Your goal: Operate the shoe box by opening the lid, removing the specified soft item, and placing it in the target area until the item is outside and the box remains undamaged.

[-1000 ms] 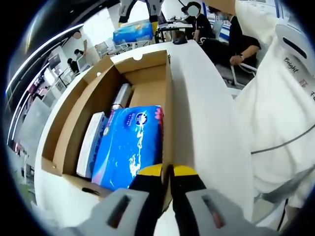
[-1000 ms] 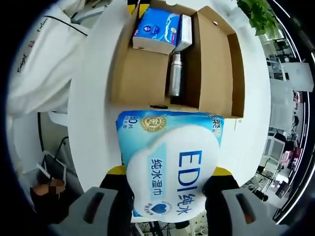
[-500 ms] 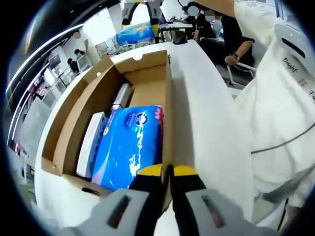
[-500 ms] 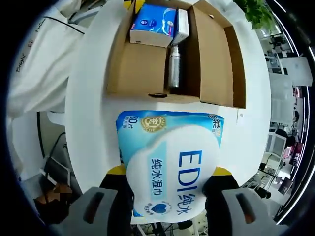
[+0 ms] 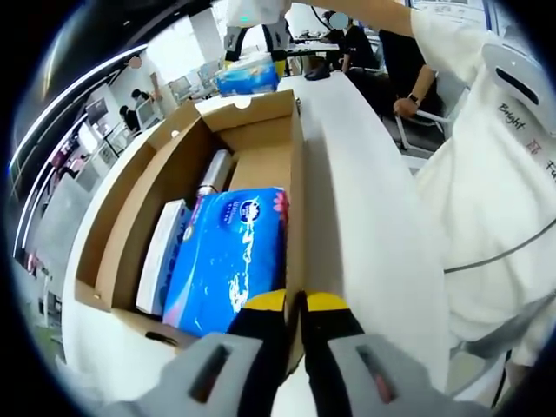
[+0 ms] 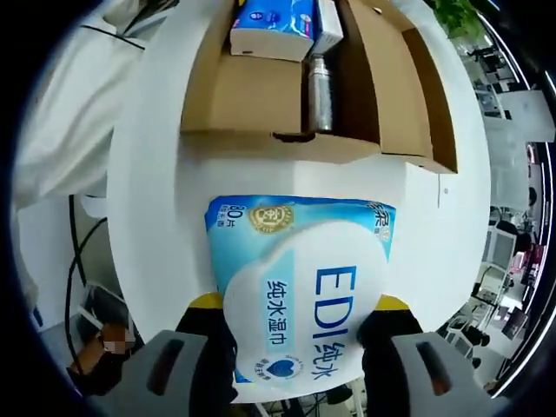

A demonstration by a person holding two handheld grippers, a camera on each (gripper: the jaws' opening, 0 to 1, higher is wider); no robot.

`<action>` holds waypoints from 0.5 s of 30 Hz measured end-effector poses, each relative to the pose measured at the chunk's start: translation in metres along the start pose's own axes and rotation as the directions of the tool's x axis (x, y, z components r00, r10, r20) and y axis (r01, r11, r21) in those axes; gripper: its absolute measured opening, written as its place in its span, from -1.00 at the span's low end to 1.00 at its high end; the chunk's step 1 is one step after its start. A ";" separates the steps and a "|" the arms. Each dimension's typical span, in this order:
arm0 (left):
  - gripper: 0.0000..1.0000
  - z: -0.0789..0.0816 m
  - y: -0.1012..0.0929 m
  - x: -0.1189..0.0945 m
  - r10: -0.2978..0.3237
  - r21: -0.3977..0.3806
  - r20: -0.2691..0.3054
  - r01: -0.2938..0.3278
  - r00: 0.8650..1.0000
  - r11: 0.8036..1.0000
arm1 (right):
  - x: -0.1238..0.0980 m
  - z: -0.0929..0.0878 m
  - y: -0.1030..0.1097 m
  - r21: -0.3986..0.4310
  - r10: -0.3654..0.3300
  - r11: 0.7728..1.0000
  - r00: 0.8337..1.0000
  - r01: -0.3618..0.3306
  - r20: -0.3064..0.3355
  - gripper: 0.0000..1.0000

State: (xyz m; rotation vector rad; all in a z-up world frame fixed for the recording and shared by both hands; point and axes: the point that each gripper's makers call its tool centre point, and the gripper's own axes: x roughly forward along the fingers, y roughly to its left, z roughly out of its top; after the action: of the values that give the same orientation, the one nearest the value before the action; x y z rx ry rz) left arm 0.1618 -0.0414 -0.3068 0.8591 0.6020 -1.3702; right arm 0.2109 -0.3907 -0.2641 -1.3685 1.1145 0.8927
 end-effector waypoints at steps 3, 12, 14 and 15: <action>-0.91 0.000 0.000 0.000 0.001 0.001 0.000 -0.001 1.000 1.000 | 0.004 -0.003 0.002 0.009 0.007 1.000 1.000 -0.006 -0.004 0.14; -0.91 0.000 -0.001 0.000 -0.001 0.000 -0.001 0.001 1.000 1.000 | 0.015 0.000 0.012 0.001 0.032 0.999 0.999 -0.032 0.021 0.14; -0.91 0.000 -0.001 0.000 -0.001 -0.001 -0.002 0.001 1.000 1.000 | 0.018 0.000 0.015 -0.006 0.037 0.999 0.999 -0.037 0.018 0.14; -0.91 0.000 -0.001 0.000 -0.001 -0.001 -0.002 0.001 1.000 1.000 | 0.020 0.000 0.015 -0.007 0.038 0.999 0.999 -0.038 0.016 0.14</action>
State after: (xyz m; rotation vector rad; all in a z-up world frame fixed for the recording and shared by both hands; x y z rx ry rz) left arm 0.1608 -0.0417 -0.3069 0.8593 0.6045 -1.3699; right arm 0.2016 -0.3923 -0.2875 -1.3471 1.1292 0.9345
